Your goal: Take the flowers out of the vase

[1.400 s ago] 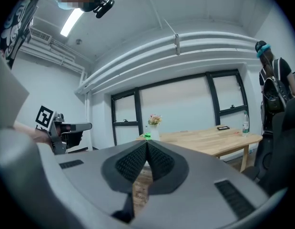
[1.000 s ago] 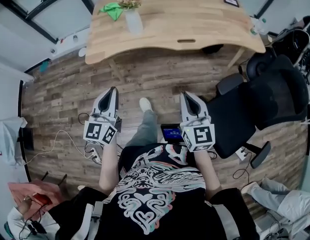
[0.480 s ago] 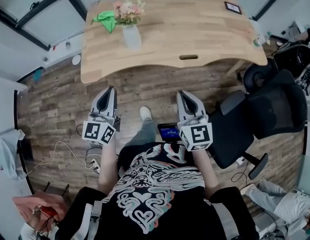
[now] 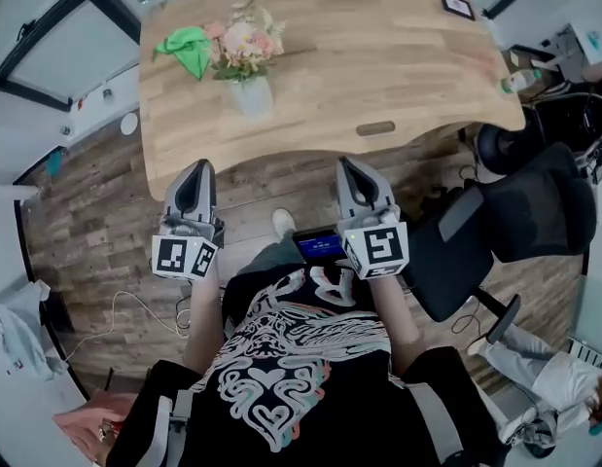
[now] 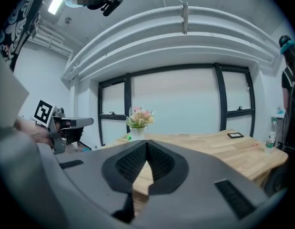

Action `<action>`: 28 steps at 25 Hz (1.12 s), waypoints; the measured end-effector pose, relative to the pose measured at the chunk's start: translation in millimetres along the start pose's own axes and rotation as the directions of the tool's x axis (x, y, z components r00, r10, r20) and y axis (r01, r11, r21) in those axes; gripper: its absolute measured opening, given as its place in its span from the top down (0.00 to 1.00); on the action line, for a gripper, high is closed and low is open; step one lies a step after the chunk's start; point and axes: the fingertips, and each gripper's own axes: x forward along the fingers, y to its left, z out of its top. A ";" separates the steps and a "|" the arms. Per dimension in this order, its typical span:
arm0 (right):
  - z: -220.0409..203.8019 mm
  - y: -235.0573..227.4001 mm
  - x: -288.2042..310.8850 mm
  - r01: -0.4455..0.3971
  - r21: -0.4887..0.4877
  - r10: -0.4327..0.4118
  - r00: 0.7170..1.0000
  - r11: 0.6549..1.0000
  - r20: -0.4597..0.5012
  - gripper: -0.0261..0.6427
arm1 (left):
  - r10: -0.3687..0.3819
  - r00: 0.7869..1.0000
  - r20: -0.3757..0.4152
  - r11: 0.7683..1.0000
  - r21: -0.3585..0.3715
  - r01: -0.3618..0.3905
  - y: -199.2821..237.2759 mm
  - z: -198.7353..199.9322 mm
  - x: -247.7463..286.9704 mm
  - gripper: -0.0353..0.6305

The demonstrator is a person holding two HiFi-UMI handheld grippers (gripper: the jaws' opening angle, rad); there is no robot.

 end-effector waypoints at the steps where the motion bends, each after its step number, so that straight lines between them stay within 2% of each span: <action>1: 0.3 -0.7 10.5 0.003 0.000 -0.003 1.000 1.000 -0.006 0.96 | -0.004 1.000 -0.004 1.000 0.003 0.004 8.1 -1.5 7.5 0.95; 10: 14.8 8.8 67.5 -0.029 -0.023 0.028 0.999 0.999 -0.037 0.96 | -0.050 0.999 -0.019 0.999 -0.012 0.050 49.8 -9.2 57.2 0.95; 17: 29.9 5.7 102.6 -0.092 -0.060 0.091 0.996 0.994 -0.023 0.96 | -0.081 0.995 -0.052 0.996 0.034 0.083 53.7 -23.3 88.4 0.95; 23: 34.9 -6.5 133.4 -0.186 -0.069 0.184 0.982 0.980 -0.041 0.96 | -0.153 0.984 -0.087 0.986 0.054 0.158 42.9 -30.0 107.0 0.95; 28: 29.0 -21.9 156.2 -0.228 -0.048 0.225 0.972 0.972 -0.063 0.96 | -0.139 0.984 -0.111 0.988 0.059 0.146 44.0 -36.6 123.1 0.95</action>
